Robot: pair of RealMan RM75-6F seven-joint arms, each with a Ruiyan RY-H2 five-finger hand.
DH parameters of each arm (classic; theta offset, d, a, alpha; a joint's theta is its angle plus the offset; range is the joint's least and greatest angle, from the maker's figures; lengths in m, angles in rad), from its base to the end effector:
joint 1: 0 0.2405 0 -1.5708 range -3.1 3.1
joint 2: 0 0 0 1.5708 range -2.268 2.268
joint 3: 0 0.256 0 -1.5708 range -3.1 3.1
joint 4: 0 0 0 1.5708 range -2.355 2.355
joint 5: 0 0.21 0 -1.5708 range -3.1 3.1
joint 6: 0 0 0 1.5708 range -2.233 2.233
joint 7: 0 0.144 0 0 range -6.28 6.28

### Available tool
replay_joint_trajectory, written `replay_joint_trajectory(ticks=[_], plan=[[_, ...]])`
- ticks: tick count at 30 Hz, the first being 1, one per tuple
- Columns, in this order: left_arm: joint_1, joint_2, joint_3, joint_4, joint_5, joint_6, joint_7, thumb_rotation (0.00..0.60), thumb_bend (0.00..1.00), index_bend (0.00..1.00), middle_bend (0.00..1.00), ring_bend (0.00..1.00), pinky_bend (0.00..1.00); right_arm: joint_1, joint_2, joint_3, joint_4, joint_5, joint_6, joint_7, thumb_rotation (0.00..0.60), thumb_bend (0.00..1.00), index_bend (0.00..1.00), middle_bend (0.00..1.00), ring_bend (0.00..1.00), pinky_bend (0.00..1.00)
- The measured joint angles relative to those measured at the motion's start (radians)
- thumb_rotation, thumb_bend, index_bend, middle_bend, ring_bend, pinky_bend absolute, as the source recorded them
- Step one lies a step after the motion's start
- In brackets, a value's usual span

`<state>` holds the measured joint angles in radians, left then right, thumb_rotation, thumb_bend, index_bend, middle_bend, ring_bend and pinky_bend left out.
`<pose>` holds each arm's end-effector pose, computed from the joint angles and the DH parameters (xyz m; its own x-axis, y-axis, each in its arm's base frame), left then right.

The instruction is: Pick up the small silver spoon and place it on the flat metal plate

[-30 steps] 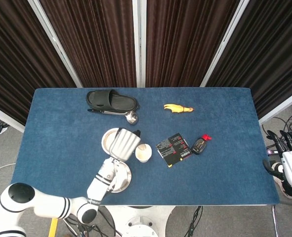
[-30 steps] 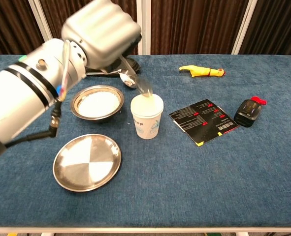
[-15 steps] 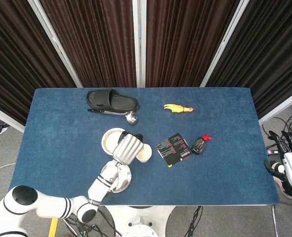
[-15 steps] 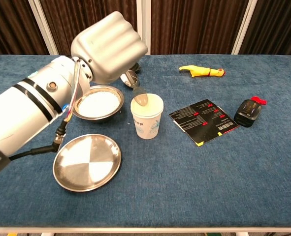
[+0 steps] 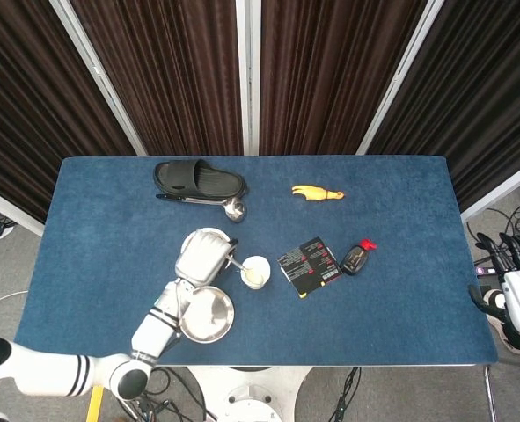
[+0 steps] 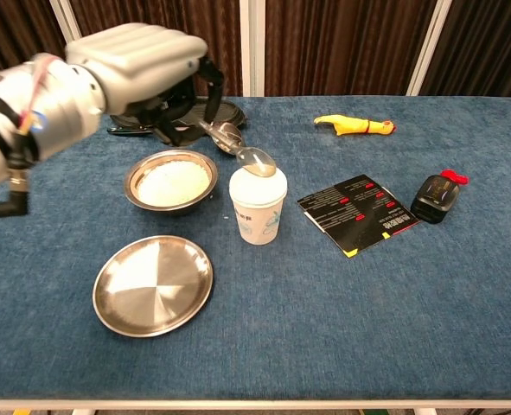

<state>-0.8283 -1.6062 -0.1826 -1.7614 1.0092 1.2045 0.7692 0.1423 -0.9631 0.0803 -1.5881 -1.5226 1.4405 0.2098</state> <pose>-0.0625 0.3062 -0.0144 0.5204 0.0886 0.8493 0.7766 -0.4629 -0.4275 -0.3101 -0.2066 0.2105 0.3674 0.0132 0.9300 -0.9270 -0.0762 0.3673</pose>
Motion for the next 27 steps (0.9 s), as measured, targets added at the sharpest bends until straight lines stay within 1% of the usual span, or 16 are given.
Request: replay_joint_trajectory(ticks=[4, 5, 7, 11, 14, 17, 21, 23, 27], plan=[[0.052, 0.097, 0.016, -0.042, -0.002, -0.073, -0.17, 0.6, 0.54, 0.61, 0.96, 0.95, 1.0, 0.003, 0.0, 0.0, -0.006, -0.001, -0.004, -0.005, 0.6, 0.26, 0.03, 0.21, 0.0, 0.04], [0.069, 0.125, 0.031, -0.048, 0.005, -0.097, -0.213, 0.6, 0.54, 0.61, 0.96, 0.95, 1.0, 0.004, 0.0, 0.0, -0.007, -0.002, -0.006, -0.007, 0.6, 0.26, 0.03, 0.21, 0.0, 0.04], [0.089, 0.158, 0.062, -0.05, 0.028, -0.127, -0.257, 0.6, 0.54, 0.61, 0.96, 0.95, 1.0, 0.008, -0.003, 0.0, -0.011, -0.005, -0.009, -0.01, 0.6, 0.26, 0.03, 0.21, 0.0, 0.04], [0.121, 0.17, 0.146, -0.022, 0.099, -0.174, -0.297, 0.6, 0.54, 0.61, 0.96, 0.95, 1.0, 0.011, -0.004, -0.001, -0.018, -0.008, -0.013, -0.019, 0.6, 0.26, 0.03, 0.21, 0.0, 0.04], [0.134, 0.155, 0.184, 0.022, 0.115, -0.203, -0.31, 0.6, 0.54, 0.61, 0.96, 0.94, 1.0, 0.012, -0.003, -0.001, -0.024, -0.008, -0.013, -0.026, 0.6, 0.26, 0.03, 0.21, 0.0, 0.04], [0.142, 0.123, 0.203, 0.062, 0.119, -0.213, -0.299, 0.6, 0.54, 0.6, 0.95, 0.94, 1.0, 0.013, -0.003, -0.002, -0.028, -0.008, -0.016, -0.031, 0.6, 0.26, 0.03, 0.21, 0.0, 0.04], [0.143, 0.083, 0.21, 0.091, 0.095, -0.226, -0.256, 0.6, 0.53, 0.56, 0.95, 0.94, 1.0, 0.013, -0.006, -0.003, -0.031, -0.009, -0.017, -0.034, 0.6, 0.26, 0.03, 0.21, 0.0, 0.04], [0.14, 0.069, 0.211, 0.102, 0.072, -0.231, -0.227, 0.6, 0.52, 0.52, 0.94, 0.93, 1.0, 0.013, -0.005, -0.003, -0.031, -0.008, -0.016, -0.035, 0.6, 0.26, 0.03, 0.21, 0.0, 0.04], [0.136, 0.054, 0.213, 0.102, 0.027, -0.232, -0.172, 0.6, 0.52, 0.48, 0.93, 0.93, 1.0, 0.012, -0.002, -0.003, -0.033, -0.005, -0.017, -0.037, 0.6, 0.26, 0.03, 0.21, 0.0, 0.04]])
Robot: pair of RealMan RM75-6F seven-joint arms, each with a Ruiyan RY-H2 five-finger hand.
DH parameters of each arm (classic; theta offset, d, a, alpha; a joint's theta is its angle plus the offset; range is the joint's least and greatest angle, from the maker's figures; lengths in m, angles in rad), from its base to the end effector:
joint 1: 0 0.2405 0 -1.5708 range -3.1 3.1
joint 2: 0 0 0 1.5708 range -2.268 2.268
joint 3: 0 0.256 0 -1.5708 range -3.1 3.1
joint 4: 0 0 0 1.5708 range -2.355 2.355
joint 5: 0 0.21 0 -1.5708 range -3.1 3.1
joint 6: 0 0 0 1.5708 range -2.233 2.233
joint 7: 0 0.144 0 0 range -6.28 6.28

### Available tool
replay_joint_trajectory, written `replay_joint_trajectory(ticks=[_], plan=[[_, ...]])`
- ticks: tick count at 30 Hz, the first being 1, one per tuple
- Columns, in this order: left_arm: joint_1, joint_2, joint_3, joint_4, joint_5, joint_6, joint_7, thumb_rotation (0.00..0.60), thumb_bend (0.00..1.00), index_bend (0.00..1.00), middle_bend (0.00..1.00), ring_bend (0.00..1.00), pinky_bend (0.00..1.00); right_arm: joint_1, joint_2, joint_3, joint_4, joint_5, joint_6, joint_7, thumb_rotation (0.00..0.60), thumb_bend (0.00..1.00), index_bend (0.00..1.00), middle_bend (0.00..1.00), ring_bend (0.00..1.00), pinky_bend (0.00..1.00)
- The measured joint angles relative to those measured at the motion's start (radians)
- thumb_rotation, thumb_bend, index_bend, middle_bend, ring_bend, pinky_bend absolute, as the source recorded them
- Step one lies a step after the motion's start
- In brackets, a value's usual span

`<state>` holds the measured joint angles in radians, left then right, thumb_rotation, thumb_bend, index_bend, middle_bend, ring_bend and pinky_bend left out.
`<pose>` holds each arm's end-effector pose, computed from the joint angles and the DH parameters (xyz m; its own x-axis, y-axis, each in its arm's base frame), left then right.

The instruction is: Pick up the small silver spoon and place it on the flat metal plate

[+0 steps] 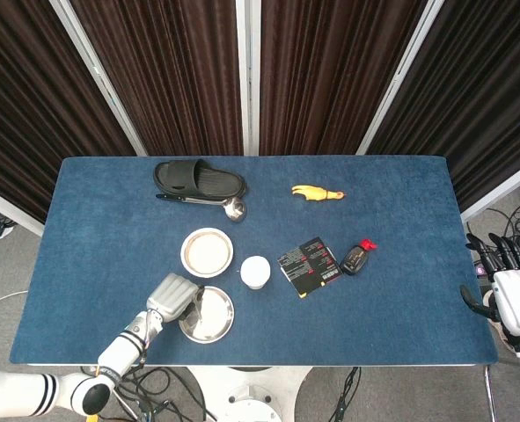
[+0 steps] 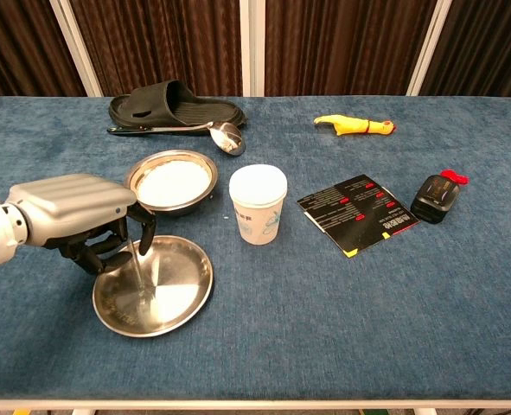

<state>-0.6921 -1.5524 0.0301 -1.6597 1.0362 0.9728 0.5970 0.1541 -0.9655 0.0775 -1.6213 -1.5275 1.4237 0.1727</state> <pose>-0.1682 0.2609 -0.0524 0.6037 0.4191 0.6782 0.7832 -0.4707 -0.4063 -0.3024 -0.2087 0.2026 0.3716 -0.0048 0.9284 -0.9246 -0.0924 0.3696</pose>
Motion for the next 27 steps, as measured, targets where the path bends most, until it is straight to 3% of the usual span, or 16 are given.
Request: replay_joint_trajectory(ticks=[6, 10, 12, 17, 19, 22, 27], plan=[[0.014, 0.024, -0.015, -0.046, -0.008, 0.038, -0.013, 0.6, 0.51, 0.39, 0.92, 0.92, 1.0, 0.001, -0.001, -0.001, 0.0, 0.001, -0.004, 0.002, 0.6, 0.26, 0.03, 0.21, 0.0, 0.04], [0.057, 0.076, -0.048, -0.075, 0.013, 0.125, -0.099, 0.6, 0.51, 0.37, 0.85, 0.82, 0.99, -0.003, 0.006, -0.002, 0.004, 0.004, -0.002, 0.005, 0.6, 0.26, 0.03, 0.21, 0.0, 0.04], [0.095, 0.108, -0.067, -0.076, 0.026, 0.199, -0.153, 0.6, 0.49, 0.37, 0.78, 0.71, 0.91, -0.004, 0.006, -0.005, 0.007, 0.006, -0.005, 0.005, 0.6, 0.26, 0.03, 0.21, 0.0, 0.04], [0.202, 0.172, -0.101, 0.013, 0.043, 0.377, -0.256, 0.6, 0.34, 0.32, 0.42, 0.32, 0.35, -0.003, -0.006, -0.013, 0.024, 0.01, -0.025, 0.016, 0.6, 0.26, 0.03, 0.2, 0.0, 0.04], [0.24, 0.19, -0.103, 0.071, 0.046, 0.4, -0.293, 0.6, 0.28, 0.3, 0.32, 0.23, 0.25, 0.001, -0.013, -0.016, 0.032, 0.006, -0.032, 0.022, 0.6, 0.27, 0.03, 0.19, 0.0, 0.04], [0.304, 0.216, -0.099, 0.145, 0.055, 0.424, -0.38, 0.6, 0.25, 0.3, 0.29, 0.21, 0.22, 0.005, -0.024, -0.021, 0.038, -0.006, -0.036, 0.023, 0.6, 0.27, 0.03, 0.19, 0.0, 0.03], [0.438, 0.253, -0.067, 0.169, 0.116, 0.519, -0.505, 0.6, 0.25, 0.3, 0.29, 0.21, 0.21, 0.004, -0.045, -0.026, 0.043, -0.02, -0.025, 0.011, 0.6, 0.27, 0.03, 0.19, 0.0, 0.03]])
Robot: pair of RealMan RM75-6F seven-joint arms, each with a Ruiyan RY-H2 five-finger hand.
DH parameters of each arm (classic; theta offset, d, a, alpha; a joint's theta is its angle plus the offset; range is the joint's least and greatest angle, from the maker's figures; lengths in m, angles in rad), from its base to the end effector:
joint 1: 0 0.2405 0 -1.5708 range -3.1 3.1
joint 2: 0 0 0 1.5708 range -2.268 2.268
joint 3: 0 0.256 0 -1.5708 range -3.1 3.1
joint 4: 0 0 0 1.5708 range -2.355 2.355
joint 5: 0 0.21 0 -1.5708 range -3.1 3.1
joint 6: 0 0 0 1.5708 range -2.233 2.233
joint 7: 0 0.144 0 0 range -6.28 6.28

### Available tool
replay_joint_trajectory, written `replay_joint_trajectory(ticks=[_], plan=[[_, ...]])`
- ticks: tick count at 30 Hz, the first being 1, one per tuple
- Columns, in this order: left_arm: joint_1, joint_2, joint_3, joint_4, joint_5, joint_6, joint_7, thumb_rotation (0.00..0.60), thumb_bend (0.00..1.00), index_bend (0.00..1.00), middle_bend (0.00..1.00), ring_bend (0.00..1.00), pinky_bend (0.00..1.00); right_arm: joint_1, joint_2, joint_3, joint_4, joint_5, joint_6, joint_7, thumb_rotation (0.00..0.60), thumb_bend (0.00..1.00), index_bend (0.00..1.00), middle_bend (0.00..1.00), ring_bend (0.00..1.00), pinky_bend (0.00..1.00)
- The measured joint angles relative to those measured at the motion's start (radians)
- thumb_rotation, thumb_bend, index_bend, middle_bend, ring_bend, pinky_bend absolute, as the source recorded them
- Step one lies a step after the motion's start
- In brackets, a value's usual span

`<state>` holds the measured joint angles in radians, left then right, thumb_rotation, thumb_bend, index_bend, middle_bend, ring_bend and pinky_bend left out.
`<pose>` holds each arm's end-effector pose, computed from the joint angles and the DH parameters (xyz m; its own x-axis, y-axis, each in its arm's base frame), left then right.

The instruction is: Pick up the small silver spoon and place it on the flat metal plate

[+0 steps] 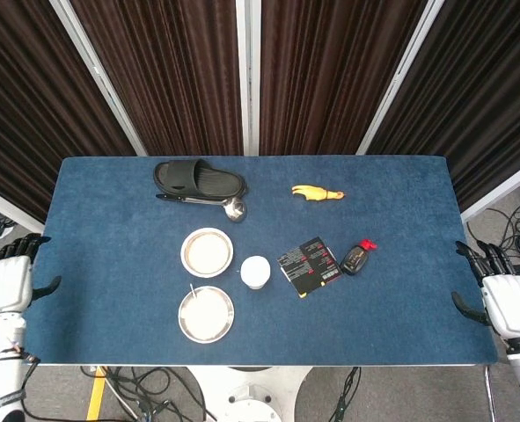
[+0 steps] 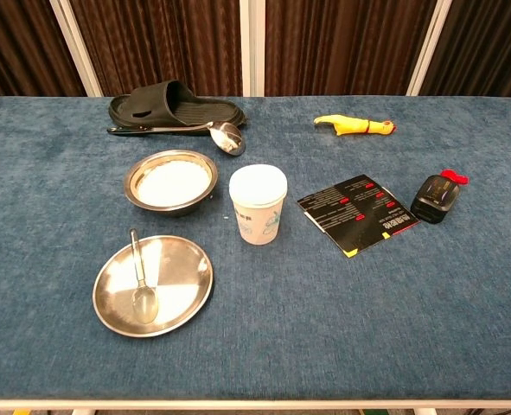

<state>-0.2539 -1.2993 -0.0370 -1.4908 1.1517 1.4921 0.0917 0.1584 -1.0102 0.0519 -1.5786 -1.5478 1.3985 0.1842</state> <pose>-0.3293 0.2291 0.1263 0.3969 -0.0284 0.9174 0.9043 0.1832 -0.3856 -0.3102 -0.2053 0.1851 0.3668 -0.0567 0.9286 -0.9272 -0.1034 0.3599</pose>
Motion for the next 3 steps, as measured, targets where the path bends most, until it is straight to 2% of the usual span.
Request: replay_joint_trajectory(ticks=[3], plan=[[0.064, 0.015, 0.032, -0.01, 0.066, 0.074, -0.023, 0.6, 0.25, 0.3, 0.29, 0.21, 0.21, -0.007, -0.01, -0.002, -0.003, 0.003, 0.009, -0.014, 0.6, 0.27, 0.03, 0.19, 0.0, 0.03]])
